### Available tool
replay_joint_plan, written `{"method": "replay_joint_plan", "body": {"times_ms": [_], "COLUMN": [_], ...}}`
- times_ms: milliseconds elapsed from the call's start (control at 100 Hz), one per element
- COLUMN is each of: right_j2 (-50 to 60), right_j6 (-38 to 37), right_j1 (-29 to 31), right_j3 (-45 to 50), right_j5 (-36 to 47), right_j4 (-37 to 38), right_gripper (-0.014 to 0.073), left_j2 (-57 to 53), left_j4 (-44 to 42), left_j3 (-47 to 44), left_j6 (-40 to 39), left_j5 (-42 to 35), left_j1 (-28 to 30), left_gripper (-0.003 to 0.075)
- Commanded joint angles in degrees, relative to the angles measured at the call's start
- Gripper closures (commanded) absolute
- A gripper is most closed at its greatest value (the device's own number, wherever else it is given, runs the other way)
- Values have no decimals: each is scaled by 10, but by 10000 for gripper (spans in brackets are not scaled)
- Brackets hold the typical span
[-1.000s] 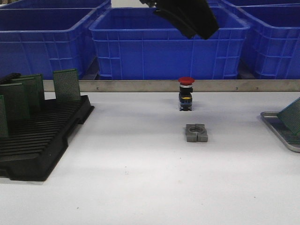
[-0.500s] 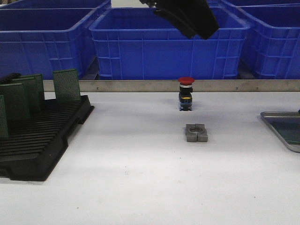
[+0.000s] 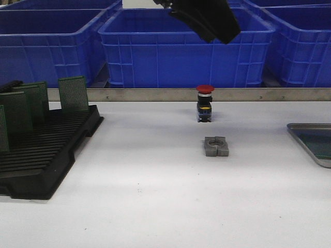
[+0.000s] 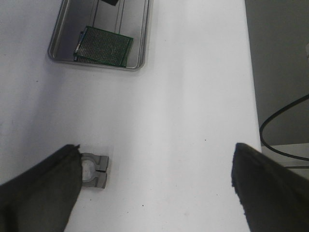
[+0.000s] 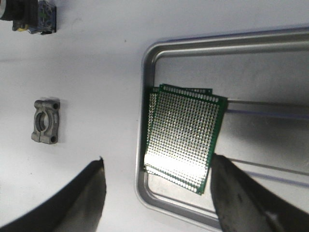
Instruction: Place circuit board on tray
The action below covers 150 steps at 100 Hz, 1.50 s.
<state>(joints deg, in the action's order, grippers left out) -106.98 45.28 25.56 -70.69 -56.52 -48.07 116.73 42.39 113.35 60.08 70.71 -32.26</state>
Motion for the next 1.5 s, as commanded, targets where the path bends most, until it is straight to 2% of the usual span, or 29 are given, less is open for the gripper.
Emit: {"method": "replay_joint_plan", "body": {"times_ms": [0,100,230,370,690,830,970,1260,1400,1490], "right_j2": [47,70,95,122,223,274,319,400,448,488], "right_j6": [4,10,14,14,29,44,49,65,77,83], "right_j1": [-6,-21,-43,-68,-124,-156,-188,-230,-230,-230], "right_j3": [-11,-11,-11,-7,54,82,110,152,193,224], "right_j5": [-4,57,69,76,187,241,285,338,387,413], "right_j4": [-16,-16,-14,5,7,7,7,7,7,7], "right_gripper": [103,103,104,104,104,104,104,104,104,104], "left_j2": [-32,-32,-34,-37,-94,-134,-197,-397,-490,-545], "left_j4": [38,38,10,19,28,-5,-60,-86,-85,-84], "left_j3": [13,13,13,13,12,-9,-85,-356,-476,-542], "left_j6": [-8,-8,-16,-44,-113,-142,-162,-177,-210,-220], "left_j5": [23,21,-12,-33,-62,-102,-181,-430,-528,-559], "left_j1": [-1,-1,5,29,91,107,107,114,142,170], "left_gripper": [132,132,132,132,133,133,133,133,133,133]}}
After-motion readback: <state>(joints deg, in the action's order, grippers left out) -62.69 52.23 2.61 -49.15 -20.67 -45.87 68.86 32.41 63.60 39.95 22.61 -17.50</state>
